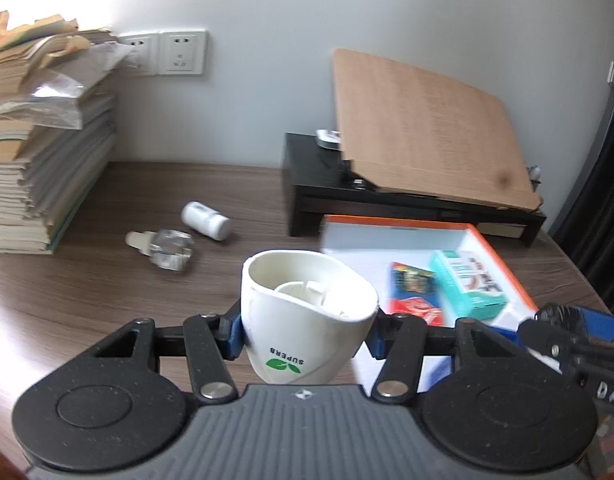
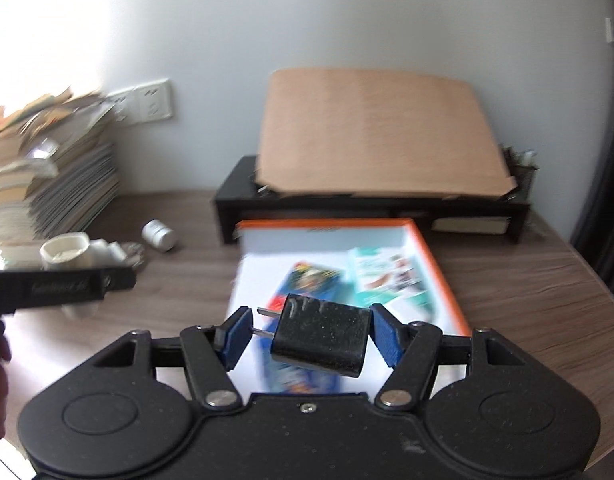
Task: Organize rigid objects
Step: 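Lift the white heater with left tool while right tool carries the black adapter over the white box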
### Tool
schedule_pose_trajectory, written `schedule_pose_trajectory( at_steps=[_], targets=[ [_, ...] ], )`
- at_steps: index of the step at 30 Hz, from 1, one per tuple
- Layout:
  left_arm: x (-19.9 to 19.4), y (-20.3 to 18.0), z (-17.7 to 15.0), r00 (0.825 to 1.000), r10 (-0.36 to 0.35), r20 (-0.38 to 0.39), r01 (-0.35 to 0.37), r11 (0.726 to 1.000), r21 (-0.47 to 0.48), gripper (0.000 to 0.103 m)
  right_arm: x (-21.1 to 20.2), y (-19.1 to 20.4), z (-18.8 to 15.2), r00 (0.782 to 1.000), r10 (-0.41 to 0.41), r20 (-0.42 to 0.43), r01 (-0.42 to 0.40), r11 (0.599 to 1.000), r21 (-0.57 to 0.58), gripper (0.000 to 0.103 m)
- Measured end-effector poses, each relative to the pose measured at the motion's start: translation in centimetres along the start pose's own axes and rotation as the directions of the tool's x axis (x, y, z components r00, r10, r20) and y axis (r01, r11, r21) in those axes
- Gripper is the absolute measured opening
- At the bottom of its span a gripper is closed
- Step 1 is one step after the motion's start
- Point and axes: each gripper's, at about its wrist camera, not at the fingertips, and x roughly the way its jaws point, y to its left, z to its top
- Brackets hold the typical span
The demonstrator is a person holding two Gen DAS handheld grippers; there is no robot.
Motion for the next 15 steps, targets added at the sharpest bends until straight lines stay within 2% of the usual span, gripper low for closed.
schedule_pose_trajectory(
  at_steps=[6,12,15],
  targets=[
    [0.0,-3.6,0.0,1.0,-0.013,0.001,0.013,1.0,0.013,0.056,-0.5,-3.9,1.3,0.999,-0.014,0.038,0.013,1.0,0.021,0.077],
    [0.4,-6.2,0.6,1.0,-0.014,-0.011,0.014,1.0,0.001,0.056,-0.2,-6.4,2.6,0.999,0.005,0.049,-0.007,0.999,0.035,0.077],
    [0.6,-7.2,1.2,1.0,0.007,-0.019,-0.007,1.0,-0.002,0.056,-0.1,-7.2,3.2,0.998,0.016,0.058,-0.018,0.999,0.038,0.077]
  ],
)
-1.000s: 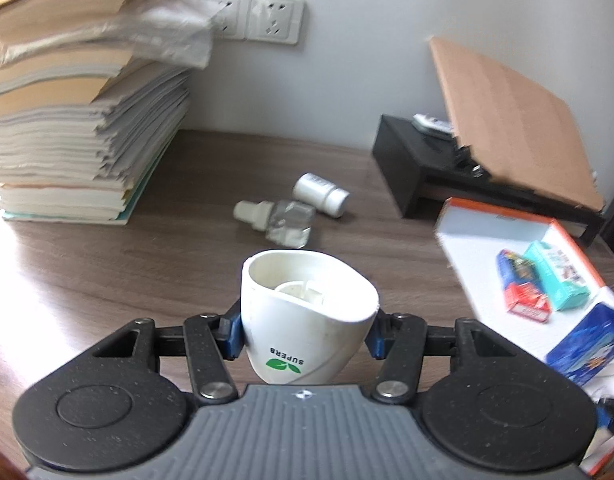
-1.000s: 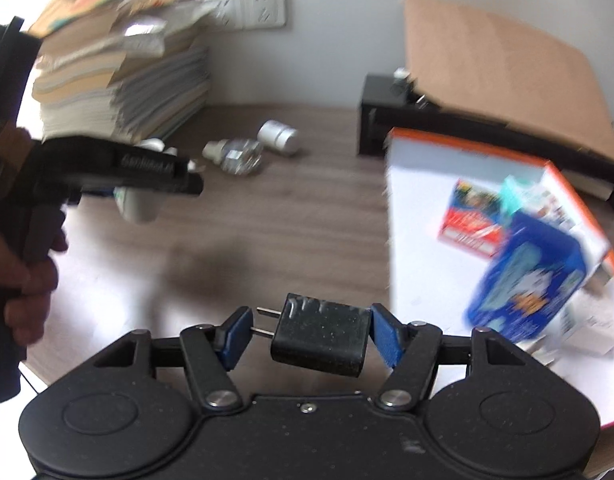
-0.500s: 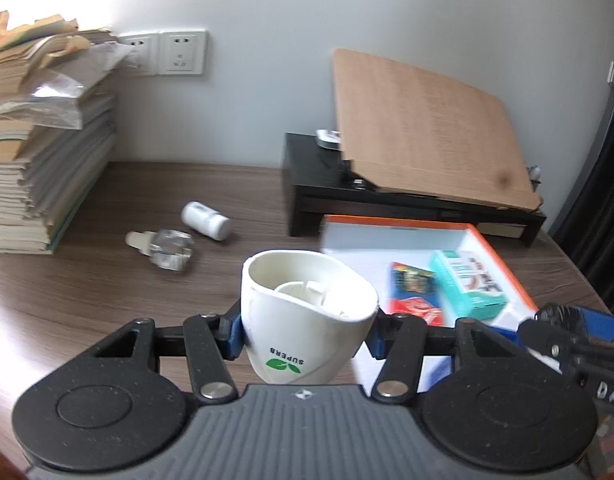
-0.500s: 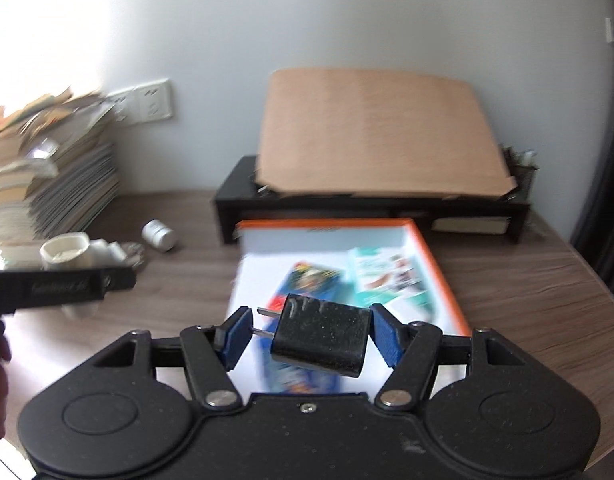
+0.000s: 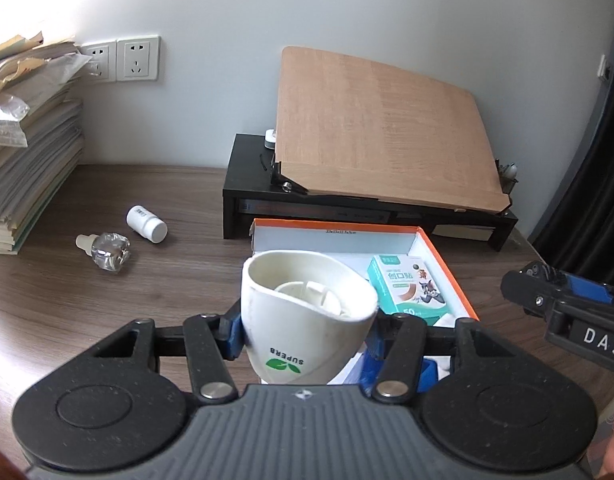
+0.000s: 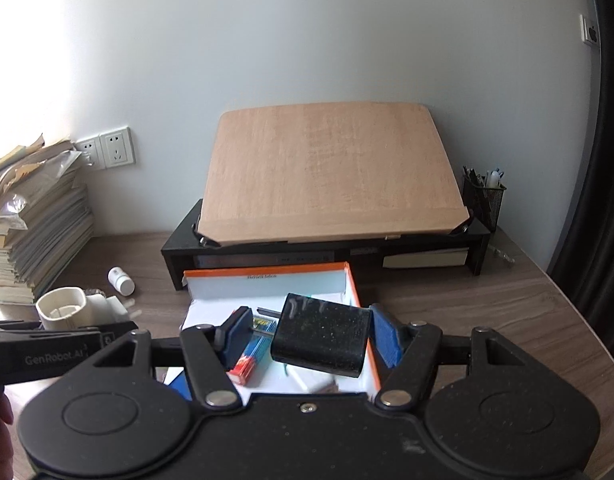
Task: Organize rigid objects
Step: 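Lift the white heater with left tool while right tool carries the black adapter over the white box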
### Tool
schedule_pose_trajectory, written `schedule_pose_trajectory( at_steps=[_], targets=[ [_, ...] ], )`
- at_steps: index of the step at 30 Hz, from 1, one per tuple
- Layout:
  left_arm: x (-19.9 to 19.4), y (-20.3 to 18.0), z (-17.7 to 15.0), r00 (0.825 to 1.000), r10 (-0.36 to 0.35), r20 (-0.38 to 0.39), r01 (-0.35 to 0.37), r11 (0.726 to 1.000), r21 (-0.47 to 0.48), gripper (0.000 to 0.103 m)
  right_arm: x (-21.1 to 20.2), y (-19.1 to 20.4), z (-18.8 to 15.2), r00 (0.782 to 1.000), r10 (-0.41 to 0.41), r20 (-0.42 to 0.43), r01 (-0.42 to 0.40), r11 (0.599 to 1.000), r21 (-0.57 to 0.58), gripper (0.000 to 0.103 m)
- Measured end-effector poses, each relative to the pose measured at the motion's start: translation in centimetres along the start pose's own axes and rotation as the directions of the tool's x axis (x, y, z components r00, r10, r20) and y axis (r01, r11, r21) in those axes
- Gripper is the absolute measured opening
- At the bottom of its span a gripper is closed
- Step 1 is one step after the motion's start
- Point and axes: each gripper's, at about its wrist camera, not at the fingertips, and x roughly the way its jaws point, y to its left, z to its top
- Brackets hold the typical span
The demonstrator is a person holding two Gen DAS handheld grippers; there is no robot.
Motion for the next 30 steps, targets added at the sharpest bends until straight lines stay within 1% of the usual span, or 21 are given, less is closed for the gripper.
schedule_pose_trajectory(
  at_steps=[5,12,30],
  targets=[
    [0.3,-1.2,1.1,0.999,0.034,-0.013,-0.034,0.999,-0.021,0.056,0.4,-0.8,0.6,1.0,0.018,-0.005,-0.018,1.0,0.008,0.077],
    [0.4,-2.4,1.8,0.998,0.057,-0.005,-0.057,0.998,-0.012,0.056,1.1,-1.5,1.0,0.999,0.04,-0.02,-0.04,0.999,0.011,0.077],
    [0.8,-2.3,2.5,0.995,0.095,-0.004,-0.095,0.995,-0.029,0.056,3.1,-0.8,2.7,0.996,0.084,-0.025,-0.084,0.996,-0.014,0.077]
  ],
)
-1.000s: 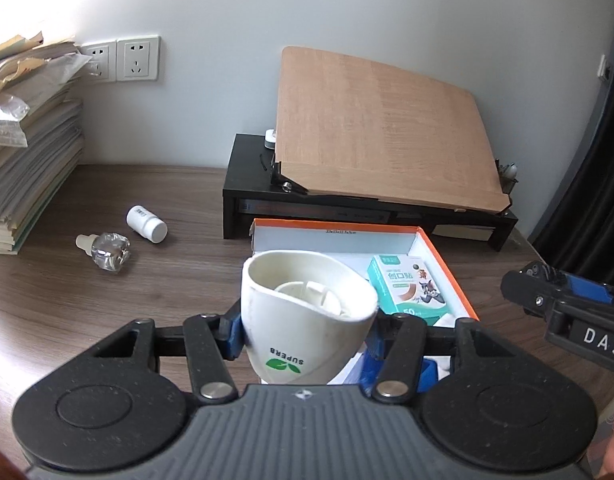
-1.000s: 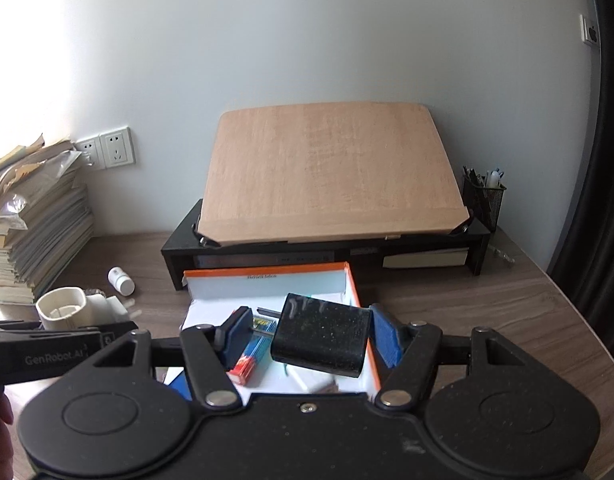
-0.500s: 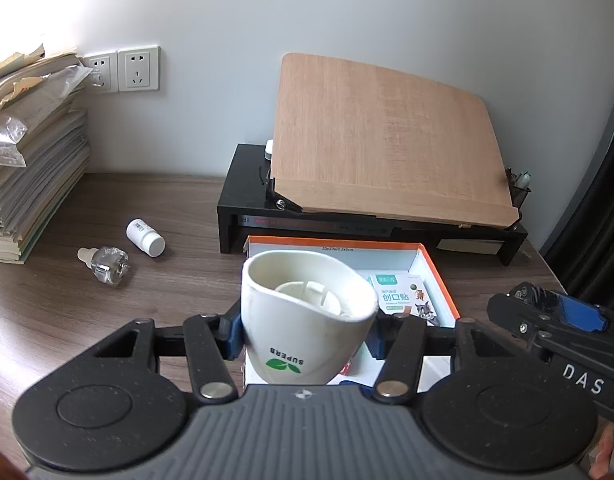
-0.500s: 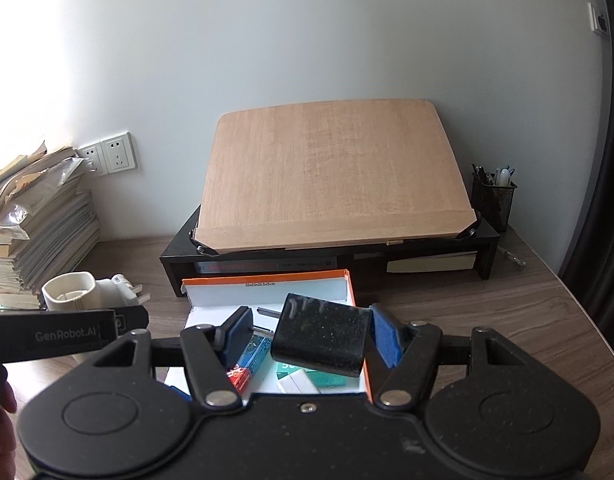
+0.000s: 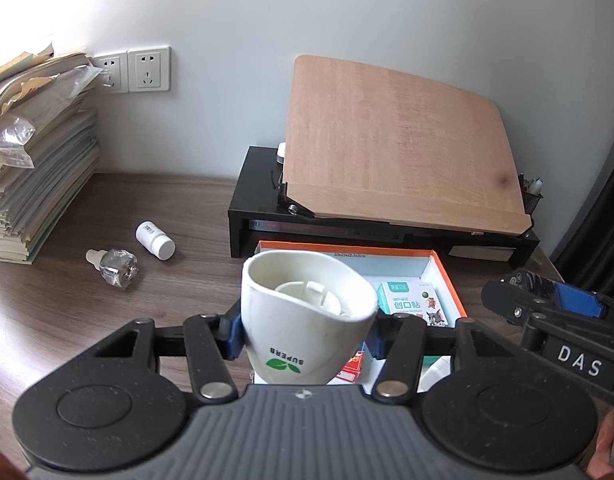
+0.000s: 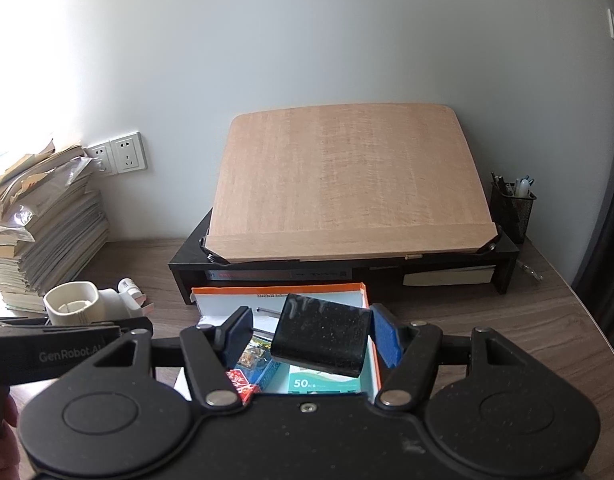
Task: Organize rigid objects
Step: 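Lift the white heater with left tool while right tool carries the black adapter over the white box, then hold the white heater with left tool over the box while right tool holds the black adapter above it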
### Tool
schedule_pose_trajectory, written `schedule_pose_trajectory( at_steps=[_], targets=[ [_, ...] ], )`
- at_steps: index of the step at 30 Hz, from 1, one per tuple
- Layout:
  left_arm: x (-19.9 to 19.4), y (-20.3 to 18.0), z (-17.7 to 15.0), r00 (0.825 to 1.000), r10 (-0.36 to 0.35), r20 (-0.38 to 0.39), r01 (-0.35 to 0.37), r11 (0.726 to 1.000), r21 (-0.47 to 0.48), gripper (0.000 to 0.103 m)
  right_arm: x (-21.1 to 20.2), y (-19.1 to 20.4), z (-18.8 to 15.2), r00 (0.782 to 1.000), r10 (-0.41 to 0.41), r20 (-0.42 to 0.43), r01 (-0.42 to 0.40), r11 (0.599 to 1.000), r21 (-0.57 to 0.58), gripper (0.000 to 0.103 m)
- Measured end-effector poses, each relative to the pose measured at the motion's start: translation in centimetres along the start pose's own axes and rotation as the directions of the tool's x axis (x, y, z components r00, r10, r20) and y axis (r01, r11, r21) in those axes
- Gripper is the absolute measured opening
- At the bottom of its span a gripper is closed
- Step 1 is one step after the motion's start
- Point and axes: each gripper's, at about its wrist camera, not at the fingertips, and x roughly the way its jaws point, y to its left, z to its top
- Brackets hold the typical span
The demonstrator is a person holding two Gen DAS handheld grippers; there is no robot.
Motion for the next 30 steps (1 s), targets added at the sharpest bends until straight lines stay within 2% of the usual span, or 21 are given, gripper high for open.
schedule_pose_trajectory(
  at_steps=[19,30],
  targets=[
    [0.9,-0.7,-0.1,0.999,0.022,-0.028,-0.023,1.0,-0.009,0.056,1.2,-0.3,0.2,0.999,0.01,-0.034,-0.01,1.0,-0.012,0.077],
    [1.1,-0.5,-0.6,0.999,0.009,-0.052,-0.01,1.0,-0.027,0.056,1.2,-0.2,-0.3,0.998,-0.008,-0.064,0.007,1.0,-0.021,0.077]
  ],
)
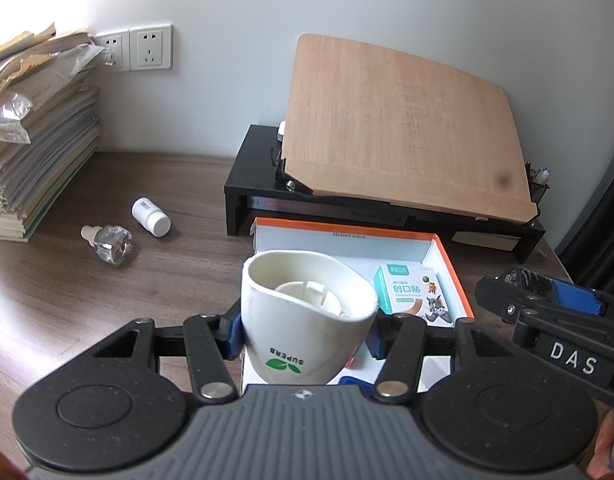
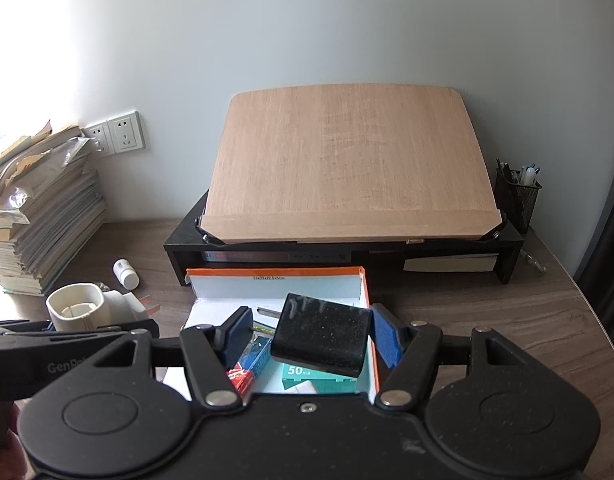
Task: Organize rigid objects
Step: 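Hold the white heater with left tool over the box while right tool holds the black adapter above it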
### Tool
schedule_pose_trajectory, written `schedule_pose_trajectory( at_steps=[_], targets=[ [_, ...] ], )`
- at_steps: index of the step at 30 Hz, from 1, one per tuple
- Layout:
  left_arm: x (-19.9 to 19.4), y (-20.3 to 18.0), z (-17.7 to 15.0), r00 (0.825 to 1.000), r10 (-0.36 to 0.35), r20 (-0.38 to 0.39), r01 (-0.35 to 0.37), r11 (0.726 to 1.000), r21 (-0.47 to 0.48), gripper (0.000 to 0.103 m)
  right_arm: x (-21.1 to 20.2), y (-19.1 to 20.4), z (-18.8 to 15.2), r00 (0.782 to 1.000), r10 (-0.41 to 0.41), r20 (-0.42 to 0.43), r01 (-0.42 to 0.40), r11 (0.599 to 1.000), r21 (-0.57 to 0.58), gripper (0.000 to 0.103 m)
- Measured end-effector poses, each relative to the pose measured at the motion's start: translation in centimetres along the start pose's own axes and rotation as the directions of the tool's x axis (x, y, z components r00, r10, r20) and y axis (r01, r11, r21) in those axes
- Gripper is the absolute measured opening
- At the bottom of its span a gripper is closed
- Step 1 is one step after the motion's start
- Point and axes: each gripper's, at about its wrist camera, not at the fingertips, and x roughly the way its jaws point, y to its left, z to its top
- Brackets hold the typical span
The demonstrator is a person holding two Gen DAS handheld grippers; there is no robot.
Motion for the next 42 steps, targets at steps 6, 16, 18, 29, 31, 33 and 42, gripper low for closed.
schedule_pose_trajectory(
  at_steps=[6,16,18,29,31,33,42],
  targets=[
    [0.2,0.5,-0.1,1.0,-0.023,-0.004,0.023,1.0,0.016,0.056,-0.1,0.7,-0.1,0.999,-0.031,-0.007,0.031,0.999,0.01,0.077],
    [0.9,1.9,0.6,0.996,-0.079,-0.033,0.081,0.996,0.044,0.056,0.4,2.6,0.5,0.994,-0.096,-0.046,0.097,0.995,0.034,0.077],
    [1.1,2.2,0.8,0.995,-0.087,-0.039,0.089,0.995,0.049,0.056,0.7,3.0,0.7,0.993,-0.1,-0.055,0.103,0.994,0.048,0.077],
    [2.7,3.8,1.7,0.991,-0.111,-0.079,0.115,0.992,0.049,0.056,2.4,4.5,1.5,0.987,-0.129,-0.098,0.135,0.99,0.05,0.077],
    [3.0,3.7,1.8,0.992,-0.103,-0.079,0.108,0.993,0.051,0.056,2.6,4.3,1.7,0.987,-0.129,-0.097,0.135,0.99,0.051,0.077],
    [3.2,3.5,1.9,0.992,-0.09,-0.083,0.094,0.995,0.04,0.056,2.9,3.9,1.9,0.988,-0.122,-0.093,0.126,0.991,0.045,0.077],
    [4.1,1.6,2.1,0.998,0.001,-0.066,-0.004,0.999,-0.043,0.056,5.6,0.9,3.3,0.995,-0.026,-0.094,0.023,0.999,-0.03,0.077]
  ],
)
